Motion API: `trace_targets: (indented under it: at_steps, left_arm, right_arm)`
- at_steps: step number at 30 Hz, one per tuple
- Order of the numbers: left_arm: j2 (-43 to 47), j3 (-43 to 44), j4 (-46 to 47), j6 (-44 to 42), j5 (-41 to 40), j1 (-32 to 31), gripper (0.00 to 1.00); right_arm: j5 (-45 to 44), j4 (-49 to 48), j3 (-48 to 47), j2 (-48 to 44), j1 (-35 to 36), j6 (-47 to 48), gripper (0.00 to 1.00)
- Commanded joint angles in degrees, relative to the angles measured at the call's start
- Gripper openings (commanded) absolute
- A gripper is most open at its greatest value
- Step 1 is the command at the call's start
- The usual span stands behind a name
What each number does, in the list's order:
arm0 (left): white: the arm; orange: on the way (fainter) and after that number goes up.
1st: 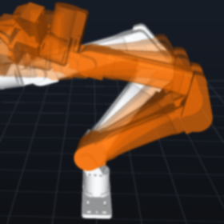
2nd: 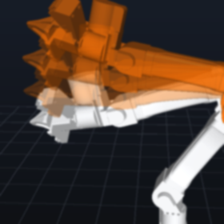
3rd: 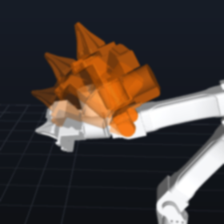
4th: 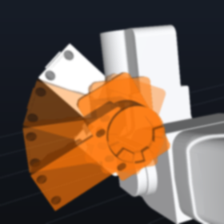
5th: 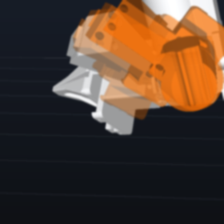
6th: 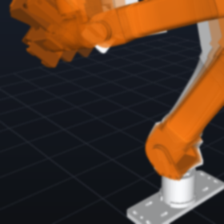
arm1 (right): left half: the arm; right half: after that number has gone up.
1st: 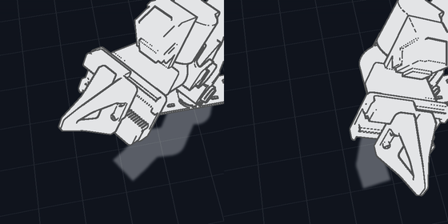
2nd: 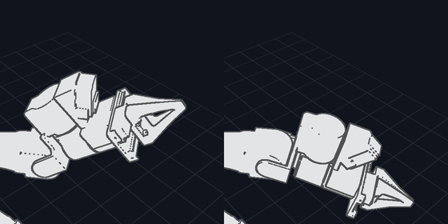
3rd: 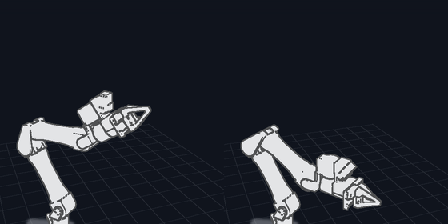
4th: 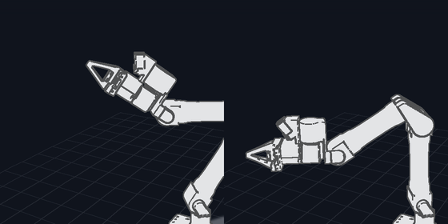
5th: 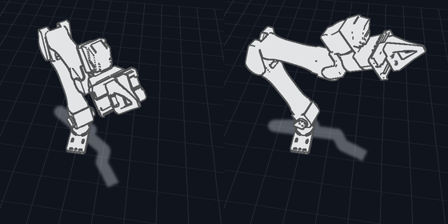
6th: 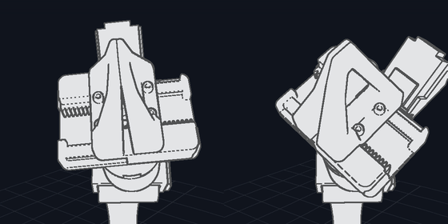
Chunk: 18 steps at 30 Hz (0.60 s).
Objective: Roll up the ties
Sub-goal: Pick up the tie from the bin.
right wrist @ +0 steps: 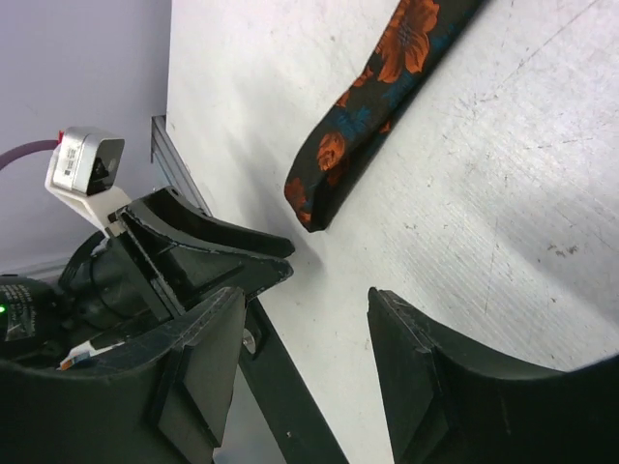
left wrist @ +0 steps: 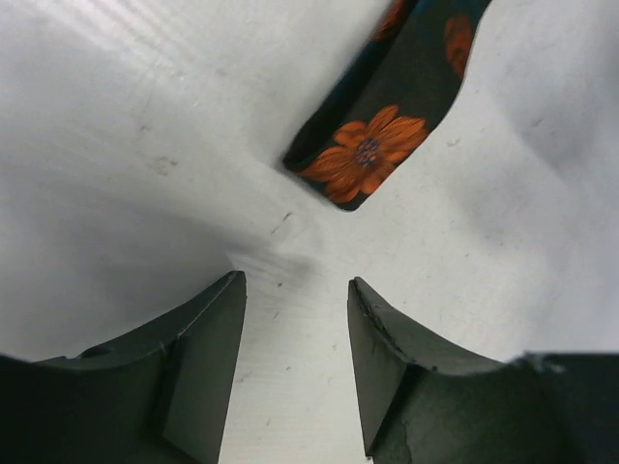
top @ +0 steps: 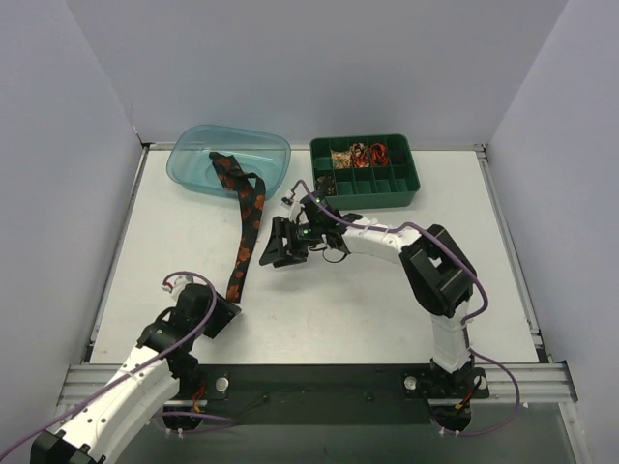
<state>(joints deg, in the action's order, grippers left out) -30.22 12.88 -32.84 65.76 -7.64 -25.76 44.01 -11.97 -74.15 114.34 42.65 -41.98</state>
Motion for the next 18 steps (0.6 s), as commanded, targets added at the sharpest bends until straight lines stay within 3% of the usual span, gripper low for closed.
trace_targets:
  at_steps: [1,9,18]
  left_arm:
    - [2.0,-2.6,7.0,9.3,-1.4,0.4,0.56]
    - [3.1,-7.6,13.1,14.1,-5.6,0.4,0.57]
    - [-5.3,-9.6,21.1,15.7,-8.4,0.4,0.65]
  right_arm:
    - [0.1,2.5,1.9,-6.1,-1.2,3.7,0.54]
    - [0.4,4.8,4.6,-9.6,-4.2,6.5,0.55]
    - [1.3,5.7,6.3,-10.8,-5.8,7.5,0.56]
